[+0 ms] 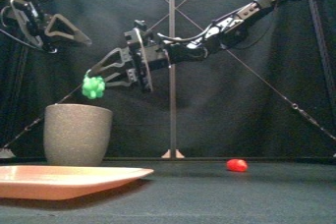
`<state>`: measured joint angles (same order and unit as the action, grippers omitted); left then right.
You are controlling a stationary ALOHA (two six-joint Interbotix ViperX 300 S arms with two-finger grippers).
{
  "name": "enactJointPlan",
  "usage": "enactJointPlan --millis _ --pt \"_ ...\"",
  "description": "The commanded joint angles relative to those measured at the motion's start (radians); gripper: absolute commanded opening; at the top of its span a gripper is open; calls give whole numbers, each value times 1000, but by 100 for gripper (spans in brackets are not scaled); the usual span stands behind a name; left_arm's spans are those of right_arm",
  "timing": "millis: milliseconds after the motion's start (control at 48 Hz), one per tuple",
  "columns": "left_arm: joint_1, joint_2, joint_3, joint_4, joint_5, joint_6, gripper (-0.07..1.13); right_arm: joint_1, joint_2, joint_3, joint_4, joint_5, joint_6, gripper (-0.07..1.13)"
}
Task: Pick the green grapes then place it in the grey bowl
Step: Drop green grapes in the grey bowl and return to neutral
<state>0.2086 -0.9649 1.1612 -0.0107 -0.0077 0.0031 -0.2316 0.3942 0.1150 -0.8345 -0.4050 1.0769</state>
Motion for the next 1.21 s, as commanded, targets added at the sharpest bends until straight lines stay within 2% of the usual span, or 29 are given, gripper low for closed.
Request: enactJointPlan --millis 21,104,229,458,667,854,1208 --pt "2 2 -11 0 -11 0 12 0 -6 -51 -29 2 5 74" --pt "2 2 -9 0 -11 -2 12 0 3 -60 -32 12 6 84" --pt "2 2 -9 0 -11 -2 12 -2 3 -63 -14 52 -2 92" --pt "2 2 -9 0 -11 -3 12 0 -37 -44 -35 112 -5 92" --pt "3 3 -3 0 -11 -2 12 11 -187 101 -169 143 -3 92" --pt "2 2 -3 0 -11 0 12 35 -371 267 -230 140 -8 92" --pt "-2 2 5 3 -28 2 12 49 -594 514 -247 137 -11 92"
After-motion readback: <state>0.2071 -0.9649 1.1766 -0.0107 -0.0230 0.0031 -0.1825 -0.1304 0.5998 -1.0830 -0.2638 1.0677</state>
